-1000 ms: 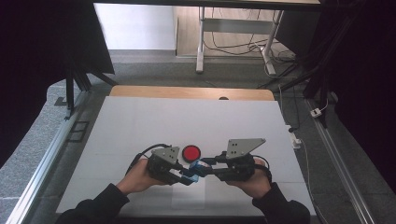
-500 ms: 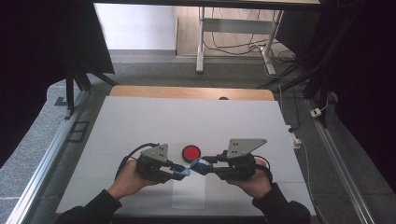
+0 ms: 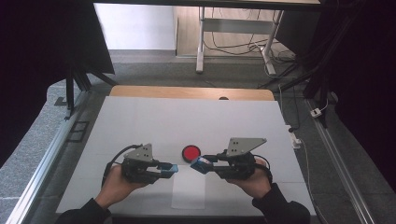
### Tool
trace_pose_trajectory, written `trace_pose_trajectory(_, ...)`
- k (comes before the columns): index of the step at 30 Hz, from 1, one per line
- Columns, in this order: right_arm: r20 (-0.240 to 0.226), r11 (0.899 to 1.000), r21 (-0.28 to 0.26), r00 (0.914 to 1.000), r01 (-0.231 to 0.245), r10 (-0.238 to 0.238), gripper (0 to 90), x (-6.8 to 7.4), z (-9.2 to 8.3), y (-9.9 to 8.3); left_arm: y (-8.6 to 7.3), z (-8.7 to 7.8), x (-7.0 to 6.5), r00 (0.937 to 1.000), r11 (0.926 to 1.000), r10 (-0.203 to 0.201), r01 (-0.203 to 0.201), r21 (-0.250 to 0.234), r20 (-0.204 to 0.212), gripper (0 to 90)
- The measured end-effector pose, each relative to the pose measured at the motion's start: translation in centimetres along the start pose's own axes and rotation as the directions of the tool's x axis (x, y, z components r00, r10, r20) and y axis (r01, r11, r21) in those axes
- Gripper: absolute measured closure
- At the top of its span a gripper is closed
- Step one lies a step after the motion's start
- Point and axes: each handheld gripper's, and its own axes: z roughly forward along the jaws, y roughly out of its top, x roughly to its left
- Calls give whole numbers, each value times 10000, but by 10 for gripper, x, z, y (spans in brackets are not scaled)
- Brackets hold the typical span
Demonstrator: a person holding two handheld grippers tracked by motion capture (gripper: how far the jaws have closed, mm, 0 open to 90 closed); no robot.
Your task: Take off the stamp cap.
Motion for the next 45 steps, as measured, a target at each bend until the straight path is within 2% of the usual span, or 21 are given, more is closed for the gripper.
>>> trace_pose_trajectory(8, 214, 9998, 40, 9996, -207, 206, 711, -2, 1, 0, -15, -21, -4, 9954, 9967, -781, 767, -274, -551, 678)
trace_pose_trajectory(16, 368, 9995, 129, 9989, -278, 274, 711, -3, 1, -1, -29, -39, -9, 9843, 9886, -1418, 1352, -669, -1049, 677)
trace_pose_trajectory(25, 462, 9993, 164, 9984, -339, 332, 710, -5, 1, -1, -49, -57, -12, 9604, 9726, -2246, 2106, -983, -1651, 677)
trace_pose_trajectory(30, 608, 9989, 241, 9974, -392, 377, 711, -6, 2, -2, -59, -65, -18, 9462, 9684, -2461, 2310, -940, -2101, 677)
trace_pose_trajectory(40, 824, 9984, 287, 9956, -481, 456, 711, -8, 3, -4, -79, -79, -23, 9140, 9487, -3151, 2958, -1116, -2557, 676)
trace_pose_trajectory(41, 841, 9983, 294, 9954, -496, 470, 710, -8, 4, -4, -80, -80, -24, 9093, 9468, -3212, 3025, -1098, -2647, 675)
trace_pose_trajectory(45, 951, 9981, 311, 9942, -537, 506, 711, -10, 5, -6, -85, -82, -27, 8999, 9450, -3270, 3136, -928, -2885, 675)
